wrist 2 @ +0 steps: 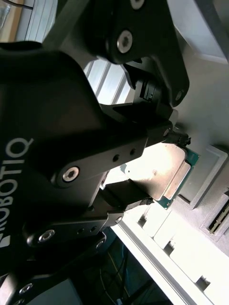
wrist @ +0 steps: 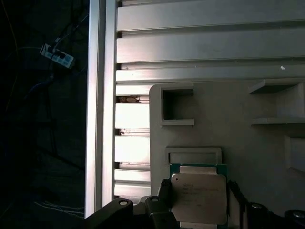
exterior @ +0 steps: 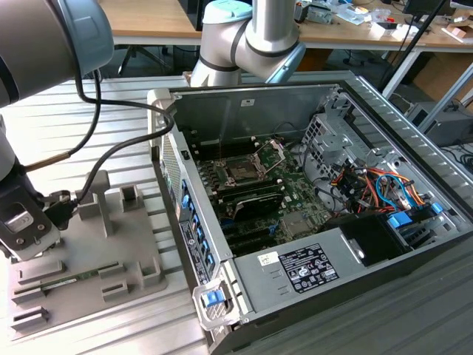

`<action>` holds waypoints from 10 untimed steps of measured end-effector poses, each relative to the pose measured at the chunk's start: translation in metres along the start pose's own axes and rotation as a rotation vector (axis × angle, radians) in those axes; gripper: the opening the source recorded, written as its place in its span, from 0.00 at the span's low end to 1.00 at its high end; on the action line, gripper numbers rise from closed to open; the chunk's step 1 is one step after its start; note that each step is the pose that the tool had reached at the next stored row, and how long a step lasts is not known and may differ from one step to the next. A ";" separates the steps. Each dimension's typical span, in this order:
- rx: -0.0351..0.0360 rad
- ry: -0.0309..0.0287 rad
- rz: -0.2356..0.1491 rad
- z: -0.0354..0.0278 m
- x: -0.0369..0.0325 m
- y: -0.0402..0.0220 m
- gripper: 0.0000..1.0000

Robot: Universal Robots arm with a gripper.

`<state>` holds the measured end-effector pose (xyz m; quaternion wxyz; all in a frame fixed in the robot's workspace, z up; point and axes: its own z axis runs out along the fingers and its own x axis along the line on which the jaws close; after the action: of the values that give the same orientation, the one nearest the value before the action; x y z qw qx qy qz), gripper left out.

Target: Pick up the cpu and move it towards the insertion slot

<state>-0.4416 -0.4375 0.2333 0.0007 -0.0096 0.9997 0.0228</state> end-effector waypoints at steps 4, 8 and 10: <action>-0.0003 -0.0001 0.000 -0.0037 0.0000 0.0002 0.55; -0.0004 -0.0001 0.000 -0.0061 0.0000 0.0003 0.55; -0.0005 -0.0001 0.000 -0.0070 0.0000 0.0003 0.55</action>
<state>-0.4416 -0.4375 0.2403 0.0007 -0.0096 0.9997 0.0230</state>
